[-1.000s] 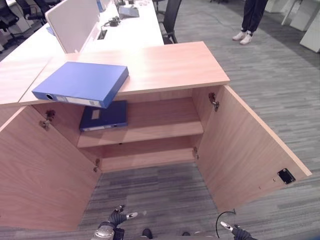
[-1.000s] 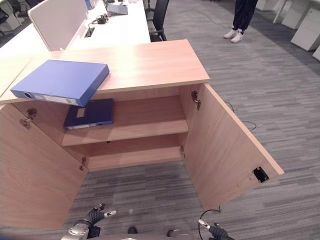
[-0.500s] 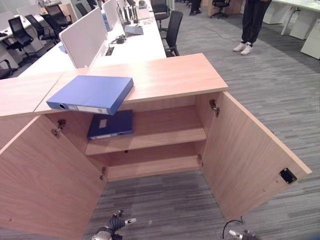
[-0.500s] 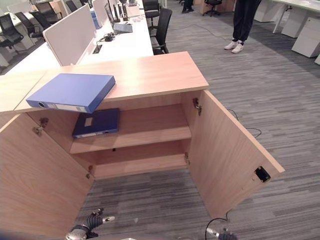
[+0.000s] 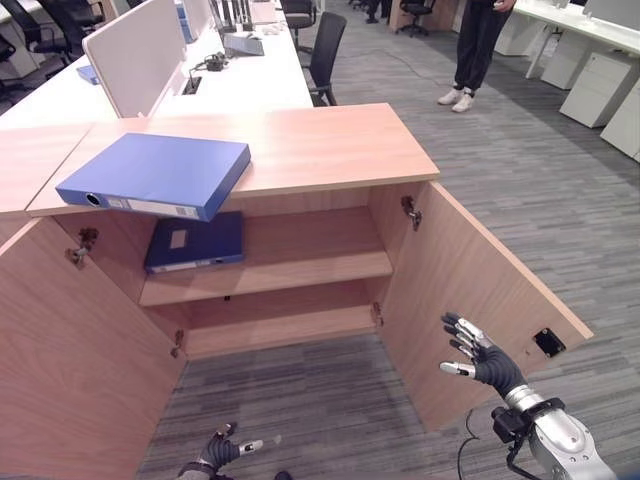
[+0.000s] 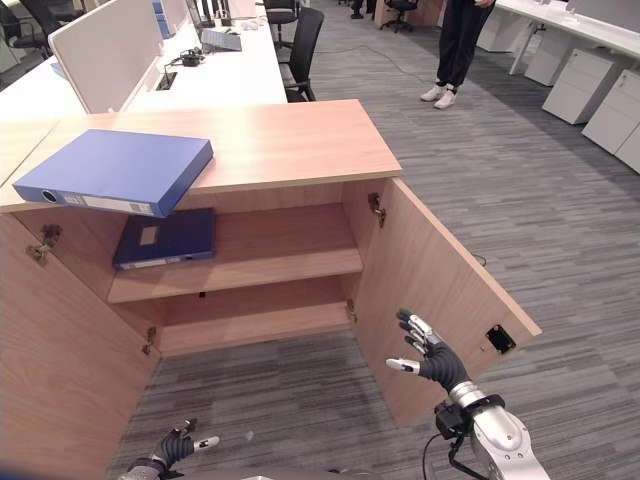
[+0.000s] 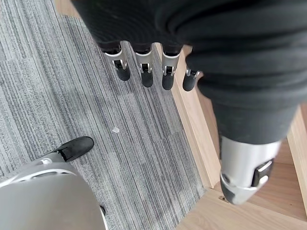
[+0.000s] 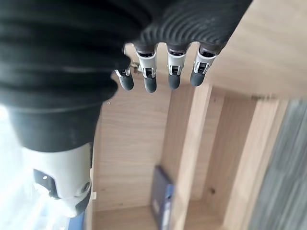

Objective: Put the empty folder in the office cabinet

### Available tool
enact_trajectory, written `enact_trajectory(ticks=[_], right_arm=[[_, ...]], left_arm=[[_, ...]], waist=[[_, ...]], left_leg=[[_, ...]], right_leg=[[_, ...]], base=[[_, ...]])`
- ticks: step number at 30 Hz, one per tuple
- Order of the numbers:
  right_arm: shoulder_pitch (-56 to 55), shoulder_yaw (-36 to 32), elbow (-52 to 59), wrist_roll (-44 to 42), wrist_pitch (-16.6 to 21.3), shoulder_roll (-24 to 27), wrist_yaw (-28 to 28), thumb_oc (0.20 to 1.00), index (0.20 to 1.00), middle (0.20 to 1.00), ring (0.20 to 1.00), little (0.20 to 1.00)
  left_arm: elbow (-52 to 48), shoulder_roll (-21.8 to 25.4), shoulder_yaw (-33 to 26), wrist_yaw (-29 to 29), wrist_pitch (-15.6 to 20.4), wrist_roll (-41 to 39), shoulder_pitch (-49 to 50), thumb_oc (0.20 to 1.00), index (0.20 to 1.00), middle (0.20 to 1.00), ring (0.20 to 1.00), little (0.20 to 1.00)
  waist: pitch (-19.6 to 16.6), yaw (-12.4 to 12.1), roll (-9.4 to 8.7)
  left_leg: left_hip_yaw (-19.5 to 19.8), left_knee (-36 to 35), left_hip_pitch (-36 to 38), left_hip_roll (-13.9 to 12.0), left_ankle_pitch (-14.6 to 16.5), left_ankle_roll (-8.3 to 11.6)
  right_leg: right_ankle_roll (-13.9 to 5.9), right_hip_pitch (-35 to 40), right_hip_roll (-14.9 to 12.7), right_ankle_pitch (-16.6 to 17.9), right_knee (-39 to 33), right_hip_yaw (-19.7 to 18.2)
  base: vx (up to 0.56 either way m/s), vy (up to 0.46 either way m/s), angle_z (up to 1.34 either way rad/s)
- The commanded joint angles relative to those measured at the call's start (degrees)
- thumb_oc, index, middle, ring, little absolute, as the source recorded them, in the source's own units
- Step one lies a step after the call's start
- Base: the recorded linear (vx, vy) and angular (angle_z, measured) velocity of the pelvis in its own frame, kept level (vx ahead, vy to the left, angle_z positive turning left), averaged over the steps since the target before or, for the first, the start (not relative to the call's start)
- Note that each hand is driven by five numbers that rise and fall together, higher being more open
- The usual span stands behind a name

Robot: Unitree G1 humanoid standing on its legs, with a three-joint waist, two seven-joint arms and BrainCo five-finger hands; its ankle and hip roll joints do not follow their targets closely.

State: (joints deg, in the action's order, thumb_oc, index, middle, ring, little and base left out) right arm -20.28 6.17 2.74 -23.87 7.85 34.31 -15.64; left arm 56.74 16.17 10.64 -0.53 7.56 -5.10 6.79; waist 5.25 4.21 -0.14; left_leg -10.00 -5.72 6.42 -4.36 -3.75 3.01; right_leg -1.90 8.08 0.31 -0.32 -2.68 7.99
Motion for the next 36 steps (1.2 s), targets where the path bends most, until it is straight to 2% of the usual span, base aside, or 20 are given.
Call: enact_trajectory(ticks=[1, 8, 11, 14, 17, 19, 30, 31, 32, 34, 36], right_arm=[[2.6, 1.6, 3.6, -4.9, 1.3, 1.5, -2.3, 1.000, 1.000, 1.000, 1.000, 1.000], [6.6, 7.1, -1.6, -2.5, 0.8, -0.8, -1.1, 1.000, 1.000, 1.000, 1.000, 1.000], [10.0, 10.7, -10.5, 0.7, 0.8, -5.5, 2.1, 1.000, 1.000, 1.000, 1.000, 1.000], [11.6, 12.1, -16.0, 2.1, 0.8, -8.4, 4.1, 1.000, 1.000, 1.000, 1.000, 1.000], [13.4, 12.4, -21.4, 7.4, 1.5, -10.8, 8.1, 1.000, 1.000, 1.000, 1.000, 1.000], [15.1, 12.3, -26.3, 5.4, 1.6, -13.7, 10.2, 1.000, 1.000, 1.000, 1.000, 1.000], [15.6, 12.3, -32.9, 6.7, 0.3, -14.0, 10.4, 1.000, 1.000, 1.000, 1.000, 1.000], [16.0, 12.3, -33.8, 6.3, 0.3, -13.9, 10.3, 1.000, 1.000, 1.000, 1.000, 1.000], [16.2, 11.8, -34.6, 6.3, 0.4, -13.4, 10.6, 1.000, 1.000, 1.000, 1.000, 1.000], [16.5, 10.7, -35.6, 6.5, 0.7, -12.9, 11.3, 1.000, 1.000, 1.000, 1.000, 1.000], [16.6, 9.7, -37.1, 6.5, 0.5, -12.4, 11.9, 1.000, 1.000, 1.000, 1.000, 1.000]], left_arm=[[1.9, 1.9, -2.1, 0.4, 2.2, 2.1, -4.2, 1.000, 1.000, 1.000, 1.000, 1.000], [1.1, 1.7, -1.2, 0.7, 2.1, 2.2, -3.8, 1.000, 1.000, 1.000, 1.000, 1.000], [1.0, 1.2, 0.3, 1.1, 2.0, 2.4, -4.3, 1.000, 1.000, 1.000, 1.000, 1.000], [0.6, 1.0, 1.2, 1.3, 1.8, 2.5, -4.7, 1.000, 1.000, 1.000, 1.000, 1.000], [-0.2, 1.1, 1.7, 1.7, 1.8, 2.8, -4.8, 1.000, 1.000, 1.000, 1.000, 1.000], [-0.6, 1.2, 2.0, 2.3, 1.7, 2.2, -5.2, 1.000, 1.000, 1.000, 1.000, 1.000], [-0.1, 1.6, 1.2, 1.7, 1.5, 1.2, -4.4, 1.000, 1.000, 1.000, 1.000, 1.000], [-0.2, 1.8, 1.1, 1.6, 1.5, 0.8, -4.5, 1.000, 1.000, 1.000, 1.000, 1.000], [-0.5, 1.9, 0.9, 1.6, 1.6, 0.2, -4.8, 1.000, 1.000, 1.000, 1.000, 1.000], [-0.6, 1.6, 0.9, 1.9, 1.8, -0.7, -5.4, 1.000, 1.000, 1.000, 1.000, 1.000], [-0.4, 1.3, 1.1, 1.8, 1.7, -1.2, -6.0, 1.000, 1.000, 1.000, 1.000, 1.000]], waist=[[0.7, -1.0, -2.09], [0.6, -2.3, -2.13], [0.7, -3.2, -2.11], [0.6, -3.8, -2.04], [0.6, -4.4, -1.92], [0.6, -5.0, -1.67], [1.0, -5.7, -0.38], [1.8, -5.9, -0.46], [3.7, -6.3, -0.66], [5.3, -6.3, -0.56], [5.3, -5.8, -0.35]], left_leg=[[0.3, 0.7, 2.6, 0.1, 5.0, 1.28], [0.8, 0.7, 2.4, 0.1, 5.0, 1.23], [1.7, 0.7, 2.3, 0.2, 4.9, 1.11], [2.2, 0.7, 2.1, 0.2, 4.8, 1.10], [3.2, 0.7, 2.2, 0.3, 4.8, 1.05], [4.0, 0.7, 2.3, 0.4, 4.7, 1.05], [6.0, 1.1, 2.4, 0.7, 4.2, 1.48], [6.3, 3.2, 1.6, 0.4, 4.4, 1.82], [6.4, 10.4, -2.6, 0.2, 5.0, 2.81], [7.0, 17.4, -8.4, -1.1, 1.9, 5.13], [5.9, 16.4, -10.6, -4.3, 0.2, 5.37]], right_leg=[[-5.60, -0.3, -4.0, -2.2, -0.5, -3.4], [-5.68, -0.1, -4.1, -2.1, -0.8, -2.7], [-5.51, 0.2, -4.2, -2.4, -0.7, -2.3], [-5.34, 0.4, -4.2, -2.7, -0.5, -1.8], [-5.12, 1.1, -4.1, -3.1, -0.6, -1.1], [-4.97, 1.4, -4.1, -3.3, -0.7, -0.6], [-4.48, 2.4, -4.1, -3.5, -1.5, 0.2], [-4.31, 2.3, -4.2, -3.6, -1.4, -0.1], [-3.76, 2.4, -4.7, -3.9, -1.3, -0.5], [-3.29, 3.0, -5.2, -4.2, -1.7, -0.7], [-3.70, 3.7, -5.9, -4.8, -2.3, -0.1]], base=[[0.00, 0.000, 0.00], [0.00, 0.000, 0.02], [0.00, -0.001, 0.08], [0.01, -0.004, 0.13], [0.02, -0.019, 0.17], [0.02, -0.038, 0.22], [0.01, -0.033, 0.13], [-0.11, -0.045, 0.00], [-0.16, -0.034, 0.07], [-0.12, 0.051, 0.21], [0.07, 0.130, 0.18]])
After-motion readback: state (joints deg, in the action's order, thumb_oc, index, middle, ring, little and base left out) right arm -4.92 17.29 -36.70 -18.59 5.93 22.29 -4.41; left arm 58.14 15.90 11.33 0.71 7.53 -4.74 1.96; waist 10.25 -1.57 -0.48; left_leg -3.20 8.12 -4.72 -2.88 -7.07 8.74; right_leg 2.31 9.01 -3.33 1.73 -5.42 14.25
